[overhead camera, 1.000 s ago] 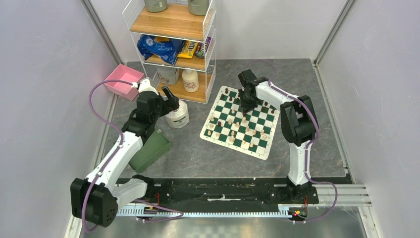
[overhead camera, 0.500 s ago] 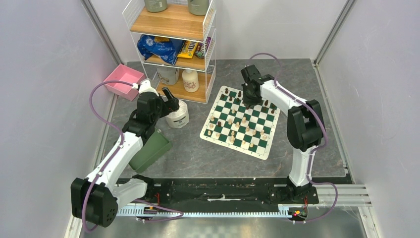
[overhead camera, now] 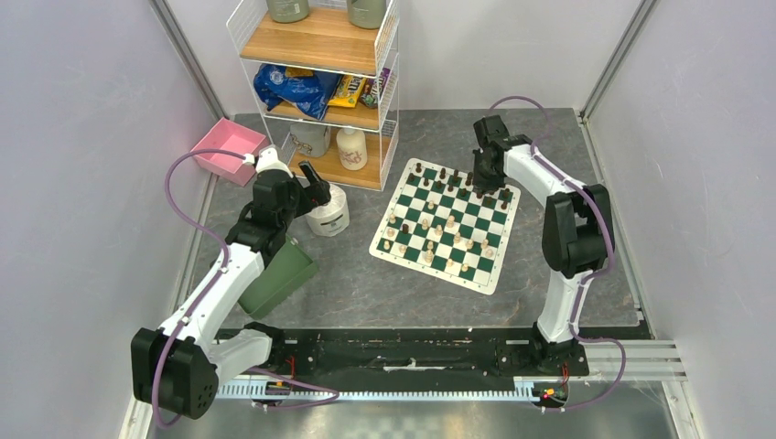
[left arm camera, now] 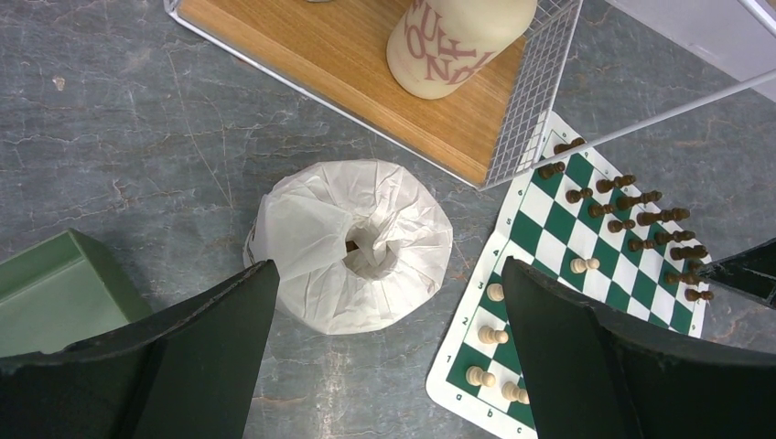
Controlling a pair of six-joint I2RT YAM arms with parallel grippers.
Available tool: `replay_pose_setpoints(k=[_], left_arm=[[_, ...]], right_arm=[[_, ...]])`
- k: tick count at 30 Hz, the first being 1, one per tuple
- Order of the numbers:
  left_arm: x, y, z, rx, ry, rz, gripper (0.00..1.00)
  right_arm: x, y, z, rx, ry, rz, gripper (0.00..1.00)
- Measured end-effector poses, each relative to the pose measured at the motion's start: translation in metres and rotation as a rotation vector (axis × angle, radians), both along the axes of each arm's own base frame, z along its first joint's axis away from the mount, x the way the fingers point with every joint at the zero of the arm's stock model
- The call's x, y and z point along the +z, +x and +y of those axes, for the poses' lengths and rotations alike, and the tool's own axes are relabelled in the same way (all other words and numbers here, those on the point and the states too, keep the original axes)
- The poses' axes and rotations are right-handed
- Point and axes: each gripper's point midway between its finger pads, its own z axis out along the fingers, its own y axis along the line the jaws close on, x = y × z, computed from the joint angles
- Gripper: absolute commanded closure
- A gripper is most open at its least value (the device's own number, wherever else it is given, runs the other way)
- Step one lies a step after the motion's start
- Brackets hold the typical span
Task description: Set up the chess pieces on the board
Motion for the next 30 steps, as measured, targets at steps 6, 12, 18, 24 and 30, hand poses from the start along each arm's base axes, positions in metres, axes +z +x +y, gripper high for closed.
replay_pose_setpoints(k=[6, 12, 18, 24, 30], left_arm=[[0.0, 0.0, 0.0, 0.0, -0.001, 0.0, 0.01], [0.0, 0.0, 0.0, -0.001, 0.0, 0.001, 0.01], [-0.001, 0.0, 0.0, 0.001, 0.0, 0.003, 0.01], [-0.002, 0.001, 0.002, 0.005, 0.001, 0.006, 0.01], [-0.003, 0.001, 0.001, 0.004, 0.002, 0.009, 0.0]], right_arm=[[-0.008, 0.007, -0.009, -0.023, 0.008, 0.0, 0.84], [-0.024, 0.009, -0.005, -0.027, 0.017, 0.021, 0.84], [-0.026, 0.017, -0.003, -0.042, 0.033, -0.003, 0.84], [-0.037, 0.019, -0.005, -0.051, 0.032, 0.012, 0.84], [-0.044, 0.02, -0.007, -0.06, 0.034, 0.023, 0.84]])
